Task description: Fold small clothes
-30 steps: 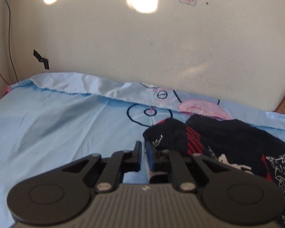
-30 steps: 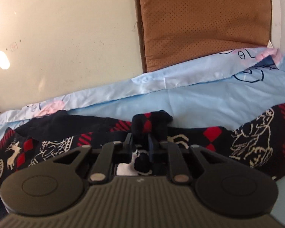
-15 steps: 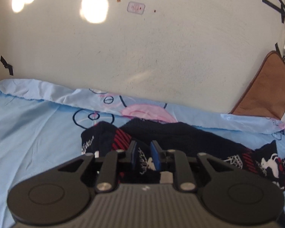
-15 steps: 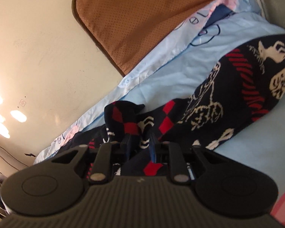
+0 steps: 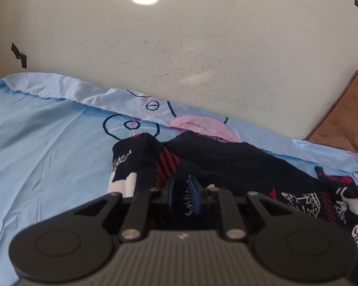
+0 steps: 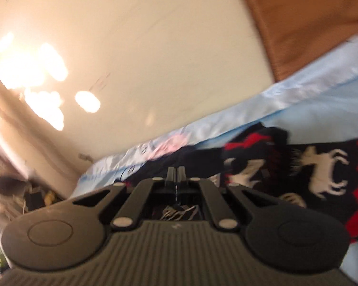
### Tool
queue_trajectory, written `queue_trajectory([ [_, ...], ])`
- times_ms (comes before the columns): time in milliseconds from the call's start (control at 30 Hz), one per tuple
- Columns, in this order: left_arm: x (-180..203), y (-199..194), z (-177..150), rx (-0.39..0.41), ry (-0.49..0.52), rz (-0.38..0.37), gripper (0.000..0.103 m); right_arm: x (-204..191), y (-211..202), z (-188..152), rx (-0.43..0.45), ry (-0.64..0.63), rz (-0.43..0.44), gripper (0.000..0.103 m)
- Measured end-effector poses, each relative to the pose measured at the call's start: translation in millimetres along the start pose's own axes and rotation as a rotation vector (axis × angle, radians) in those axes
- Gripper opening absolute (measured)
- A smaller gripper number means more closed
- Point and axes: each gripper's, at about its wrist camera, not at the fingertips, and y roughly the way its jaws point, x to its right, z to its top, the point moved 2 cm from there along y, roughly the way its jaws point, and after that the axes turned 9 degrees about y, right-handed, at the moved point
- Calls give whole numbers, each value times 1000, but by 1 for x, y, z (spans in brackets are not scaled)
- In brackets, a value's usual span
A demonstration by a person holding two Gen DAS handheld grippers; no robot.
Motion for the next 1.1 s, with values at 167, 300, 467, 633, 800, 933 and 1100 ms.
queue_trajectory([
  [167, -5, -2, -1, 6, -23, -8, 15, -36, 20, -35, -132, -212, 13, 8],
  [300, -7, -2, -1, 8, -38, -21, 15, 15, -25, -4, 47, -16, -45, 9],
  [467, -8, -2, -1, 7, -39, -23, 15, 79, -46, 27, 143, 144, -184, 28],
  [633, -6, -2, -1, 5, -32, -16, 15, 108, -26, 29, 80, 286, -136, 44],
  [800, -10, -4, -1, 16, -50, -35, 16, 81, -8, 33, 87, 208, -163, 9],
  [933, -33, -20, -5, 113, -170, -126, 19, 8, 3, 24, 89, -76, -130, 9],
  [1100, -59, -15, -7, 99, -318, -213, 23, -81, 44, -45, -51, -621, -121, 14],
])
